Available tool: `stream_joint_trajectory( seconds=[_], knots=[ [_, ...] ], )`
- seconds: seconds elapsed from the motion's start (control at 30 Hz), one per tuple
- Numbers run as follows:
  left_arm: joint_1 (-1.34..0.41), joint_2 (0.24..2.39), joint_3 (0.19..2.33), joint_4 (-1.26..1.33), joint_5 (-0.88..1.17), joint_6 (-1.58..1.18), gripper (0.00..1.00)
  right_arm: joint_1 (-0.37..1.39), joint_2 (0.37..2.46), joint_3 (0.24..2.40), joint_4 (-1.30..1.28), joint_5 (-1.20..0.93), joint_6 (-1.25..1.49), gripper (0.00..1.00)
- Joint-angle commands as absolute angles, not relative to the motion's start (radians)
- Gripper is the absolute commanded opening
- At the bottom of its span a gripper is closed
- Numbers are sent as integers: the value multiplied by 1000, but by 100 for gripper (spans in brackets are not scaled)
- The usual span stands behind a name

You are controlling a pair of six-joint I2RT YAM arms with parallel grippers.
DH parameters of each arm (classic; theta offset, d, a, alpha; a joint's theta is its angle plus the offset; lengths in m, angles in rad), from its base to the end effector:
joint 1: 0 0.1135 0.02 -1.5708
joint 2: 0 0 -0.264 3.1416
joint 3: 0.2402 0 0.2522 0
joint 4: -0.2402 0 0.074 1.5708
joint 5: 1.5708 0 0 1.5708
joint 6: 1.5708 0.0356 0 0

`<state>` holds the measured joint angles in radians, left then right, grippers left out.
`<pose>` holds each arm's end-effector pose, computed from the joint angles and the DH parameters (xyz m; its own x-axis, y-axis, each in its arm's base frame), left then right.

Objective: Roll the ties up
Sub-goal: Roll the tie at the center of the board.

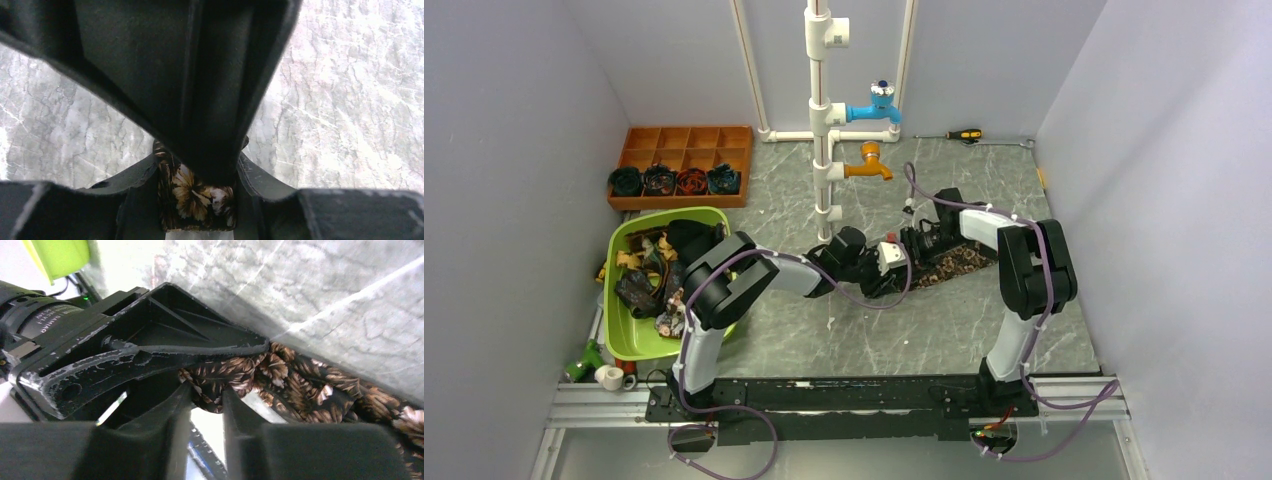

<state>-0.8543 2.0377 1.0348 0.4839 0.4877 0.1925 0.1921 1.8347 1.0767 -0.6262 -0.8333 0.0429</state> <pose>0.2585 -0.3222 0.1227 -0.1412 0.4194 -0.8967 0.9785 0.1967 -0.0620 0.3151 0.0881 0.1473 -0.9750 -0.1602 -0.1542 -0.2215 0.6413 0.7346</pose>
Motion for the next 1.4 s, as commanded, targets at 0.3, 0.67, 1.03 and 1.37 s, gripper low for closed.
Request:
stream_joint_trajectory(
  seconds=[0.3, 0.67, 1.03, 1.37],
  knots=[
    [-859, 2047, 986, 439, 479, 205, 65, 134, 2005, 1159, -640, -587, -49, 0],
    [-856, 2104, 1063, 536, 491, 213, 71, 132, 2045, 1164, -634, -472, -53, 0],
    [-857, 2144, 1110, 487, 561, 249, 51, 179, 2028, 1121, -607, -478, -8, 0],
    [-839, 1990, 895, 341, 545, 360, 23, 164, 1843, 1079, -581, -680, 9, 33]
  ],
)
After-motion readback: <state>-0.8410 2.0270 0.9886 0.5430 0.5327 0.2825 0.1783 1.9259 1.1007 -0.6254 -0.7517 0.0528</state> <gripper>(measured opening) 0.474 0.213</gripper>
